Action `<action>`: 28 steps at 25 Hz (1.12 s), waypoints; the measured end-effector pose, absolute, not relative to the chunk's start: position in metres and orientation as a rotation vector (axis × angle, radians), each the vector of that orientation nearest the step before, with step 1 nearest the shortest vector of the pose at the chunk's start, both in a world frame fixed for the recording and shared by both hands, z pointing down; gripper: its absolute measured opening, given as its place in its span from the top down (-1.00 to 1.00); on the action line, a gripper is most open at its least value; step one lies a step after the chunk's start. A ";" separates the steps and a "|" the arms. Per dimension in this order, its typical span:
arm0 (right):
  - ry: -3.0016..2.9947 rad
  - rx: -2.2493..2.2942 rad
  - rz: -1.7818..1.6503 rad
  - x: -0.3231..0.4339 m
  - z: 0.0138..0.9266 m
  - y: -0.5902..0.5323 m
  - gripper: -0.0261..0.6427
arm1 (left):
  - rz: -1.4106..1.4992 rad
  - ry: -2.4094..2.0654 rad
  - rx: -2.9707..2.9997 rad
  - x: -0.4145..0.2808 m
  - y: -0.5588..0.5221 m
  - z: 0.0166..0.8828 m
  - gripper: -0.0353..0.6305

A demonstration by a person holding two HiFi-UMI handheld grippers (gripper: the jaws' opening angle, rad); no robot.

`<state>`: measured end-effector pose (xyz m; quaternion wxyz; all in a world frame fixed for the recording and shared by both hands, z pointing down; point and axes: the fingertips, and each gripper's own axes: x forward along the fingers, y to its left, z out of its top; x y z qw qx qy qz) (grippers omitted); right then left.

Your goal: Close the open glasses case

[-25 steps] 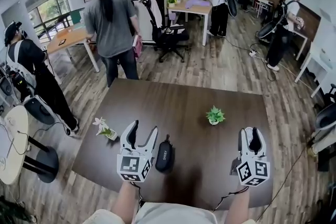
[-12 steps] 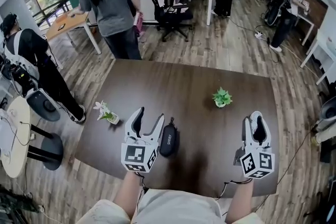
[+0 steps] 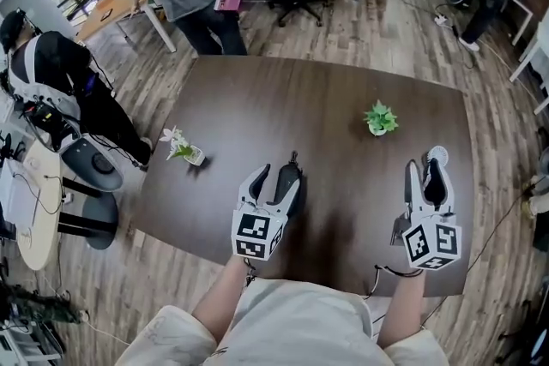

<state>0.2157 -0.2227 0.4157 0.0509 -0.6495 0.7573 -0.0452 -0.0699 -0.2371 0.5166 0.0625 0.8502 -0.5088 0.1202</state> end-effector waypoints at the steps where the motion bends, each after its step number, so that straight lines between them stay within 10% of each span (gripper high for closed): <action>1: 2.311 -1.972 -0.144 0.215 0.417 -0.222 0.24 | 0.397 -1.527 2.551 -0.070 -0.237 0.529 0.04; 28: 2.359 -1.880 -0.254 0.203 0.441 -0.225 0.24 | 0.580 -1.100 2.158 -0.051 -0.250 0.670 -0.12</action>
